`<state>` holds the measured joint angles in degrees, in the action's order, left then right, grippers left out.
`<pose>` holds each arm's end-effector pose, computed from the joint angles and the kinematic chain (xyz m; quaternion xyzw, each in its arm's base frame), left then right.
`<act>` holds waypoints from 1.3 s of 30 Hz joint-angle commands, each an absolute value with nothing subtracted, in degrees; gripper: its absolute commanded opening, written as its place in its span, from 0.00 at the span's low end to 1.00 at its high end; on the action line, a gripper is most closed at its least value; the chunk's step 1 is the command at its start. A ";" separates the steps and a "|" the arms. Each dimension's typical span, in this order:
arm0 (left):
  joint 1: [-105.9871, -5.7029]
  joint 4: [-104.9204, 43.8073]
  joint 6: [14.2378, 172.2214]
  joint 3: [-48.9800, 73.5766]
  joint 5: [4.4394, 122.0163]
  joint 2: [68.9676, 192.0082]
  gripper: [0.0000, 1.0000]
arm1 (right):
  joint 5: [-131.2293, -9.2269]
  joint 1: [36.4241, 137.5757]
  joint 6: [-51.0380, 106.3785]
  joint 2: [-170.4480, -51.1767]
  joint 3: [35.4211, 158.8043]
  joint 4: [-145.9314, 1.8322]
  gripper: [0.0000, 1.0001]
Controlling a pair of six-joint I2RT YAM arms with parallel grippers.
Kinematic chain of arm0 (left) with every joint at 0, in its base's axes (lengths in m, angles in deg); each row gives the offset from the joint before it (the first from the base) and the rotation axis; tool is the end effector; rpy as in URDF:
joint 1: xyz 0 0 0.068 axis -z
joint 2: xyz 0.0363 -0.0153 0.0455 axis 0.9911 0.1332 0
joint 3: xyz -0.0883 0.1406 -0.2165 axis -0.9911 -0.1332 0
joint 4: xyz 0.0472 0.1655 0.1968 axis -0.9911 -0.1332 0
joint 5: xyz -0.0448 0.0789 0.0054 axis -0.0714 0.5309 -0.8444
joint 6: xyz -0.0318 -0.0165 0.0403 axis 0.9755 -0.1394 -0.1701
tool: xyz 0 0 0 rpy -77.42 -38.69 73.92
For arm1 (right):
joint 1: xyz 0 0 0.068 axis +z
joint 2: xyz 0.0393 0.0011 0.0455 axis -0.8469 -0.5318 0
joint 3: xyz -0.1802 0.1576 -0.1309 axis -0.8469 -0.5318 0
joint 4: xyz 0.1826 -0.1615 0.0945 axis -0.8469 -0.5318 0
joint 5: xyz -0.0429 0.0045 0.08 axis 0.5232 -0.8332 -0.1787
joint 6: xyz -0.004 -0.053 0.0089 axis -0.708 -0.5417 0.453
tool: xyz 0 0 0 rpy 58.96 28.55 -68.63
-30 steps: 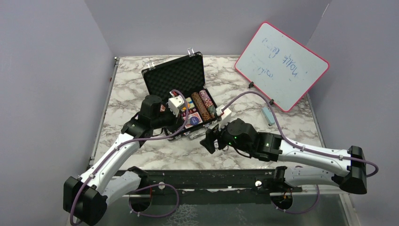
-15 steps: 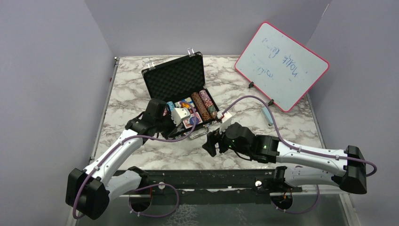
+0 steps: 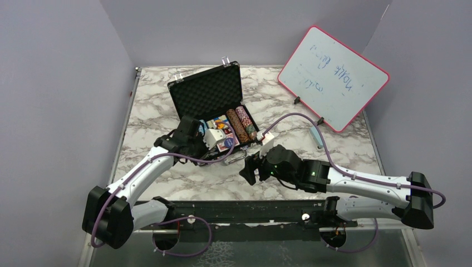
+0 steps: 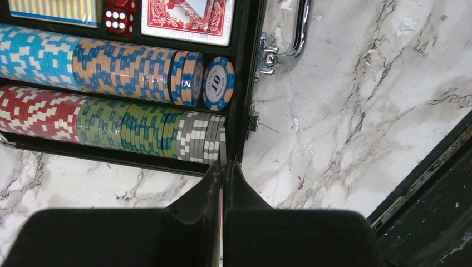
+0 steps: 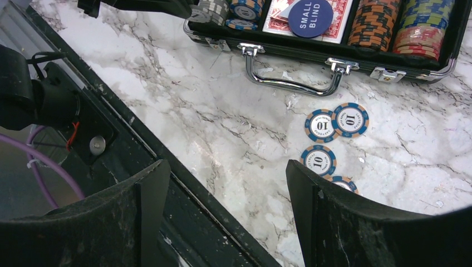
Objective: Pack up texas hold em set
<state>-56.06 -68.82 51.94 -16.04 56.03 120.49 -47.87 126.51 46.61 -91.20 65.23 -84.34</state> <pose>0.1911 -0.1048 0.2277 0.4799 0.8229 -0.1208 0.2791 0.0955 0.2191 0.2729 -0.2558 0.8251 0.2849 0.4155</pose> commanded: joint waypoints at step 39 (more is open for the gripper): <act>-55.80 -64.21 51.05 -17.61 54.65 119.80 0.02 | -44.06 126.52 46.15 -91.14 65.23 -84.37 0.79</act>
<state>-55.95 -65.15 51.72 -17.17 57.10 120.12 -46.10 126.51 46.29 -91.99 65.23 -84.40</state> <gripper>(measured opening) 0.038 0.788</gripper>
